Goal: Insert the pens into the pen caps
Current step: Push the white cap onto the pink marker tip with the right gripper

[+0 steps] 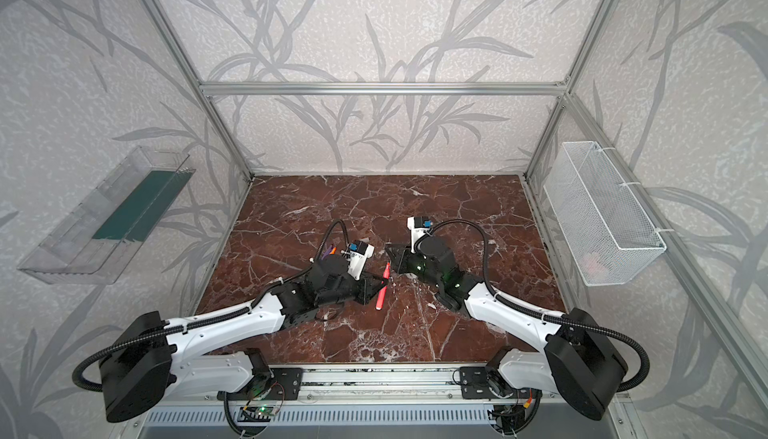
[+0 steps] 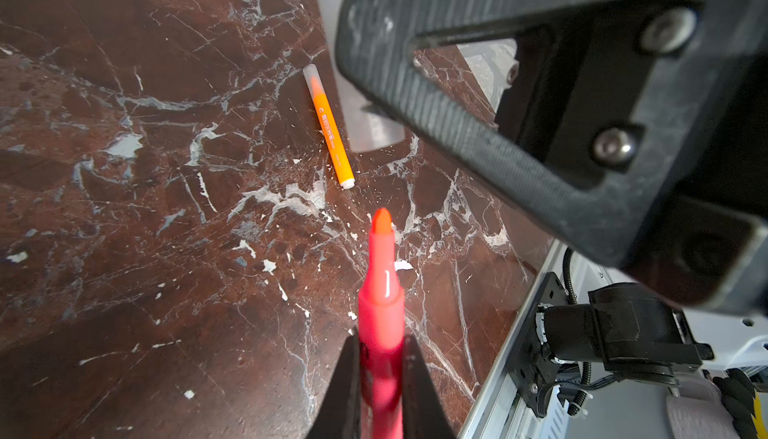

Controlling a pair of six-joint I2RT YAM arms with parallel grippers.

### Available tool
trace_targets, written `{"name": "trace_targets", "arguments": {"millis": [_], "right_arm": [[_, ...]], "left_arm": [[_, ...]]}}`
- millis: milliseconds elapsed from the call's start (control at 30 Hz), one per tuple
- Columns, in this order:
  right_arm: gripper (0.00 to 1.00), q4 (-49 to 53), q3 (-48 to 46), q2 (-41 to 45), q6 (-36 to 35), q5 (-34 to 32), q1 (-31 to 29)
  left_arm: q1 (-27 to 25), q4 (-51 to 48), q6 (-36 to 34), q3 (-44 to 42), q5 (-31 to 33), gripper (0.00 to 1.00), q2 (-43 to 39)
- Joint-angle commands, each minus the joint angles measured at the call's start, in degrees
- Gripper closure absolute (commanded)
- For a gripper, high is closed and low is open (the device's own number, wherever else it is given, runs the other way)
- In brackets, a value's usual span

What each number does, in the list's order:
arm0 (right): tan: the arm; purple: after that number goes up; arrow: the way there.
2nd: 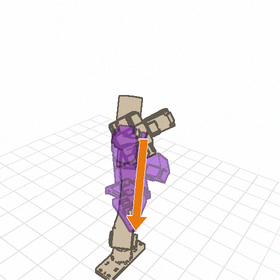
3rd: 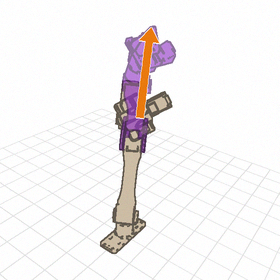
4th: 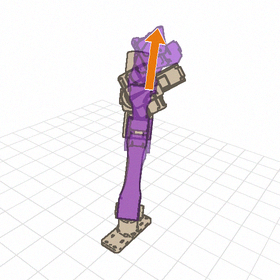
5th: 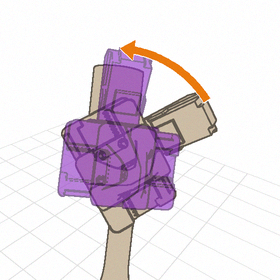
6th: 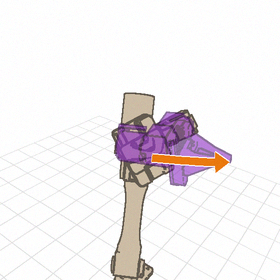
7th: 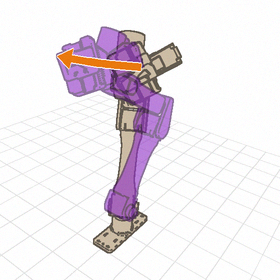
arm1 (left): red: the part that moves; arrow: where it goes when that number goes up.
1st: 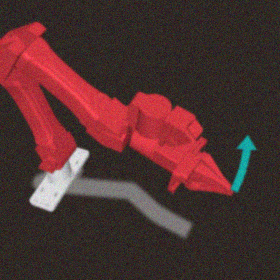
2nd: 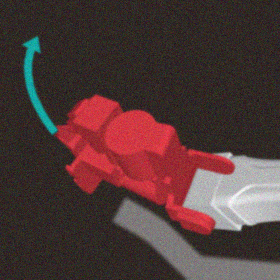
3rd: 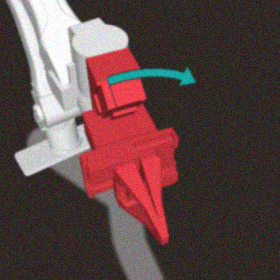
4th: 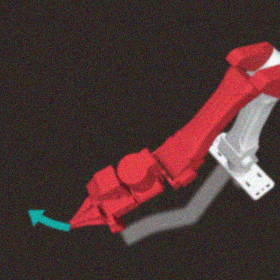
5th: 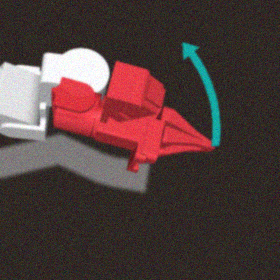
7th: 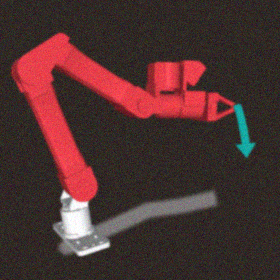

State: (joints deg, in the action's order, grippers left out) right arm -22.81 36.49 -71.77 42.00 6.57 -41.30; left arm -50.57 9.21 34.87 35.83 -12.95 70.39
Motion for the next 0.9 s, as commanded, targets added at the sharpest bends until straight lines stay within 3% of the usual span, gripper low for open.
{"name": "trace_targets", "arguments": {"millis": [0, 867], "right_arm": [[1.0, -2.0, 0.0, 1.0, -0.1, 0.7, -0.1], [1.0, -6.4, -2.0, -0.9, 2.7, 0.8, -1.6]], "left_arm": [[-0.2, -1.4, -1.0, 2.0, 1.9, 1.0, -0.8], [-0.1, -1.1, -1.4, 2.8, 4.6, 1.0, -1.4]]}}
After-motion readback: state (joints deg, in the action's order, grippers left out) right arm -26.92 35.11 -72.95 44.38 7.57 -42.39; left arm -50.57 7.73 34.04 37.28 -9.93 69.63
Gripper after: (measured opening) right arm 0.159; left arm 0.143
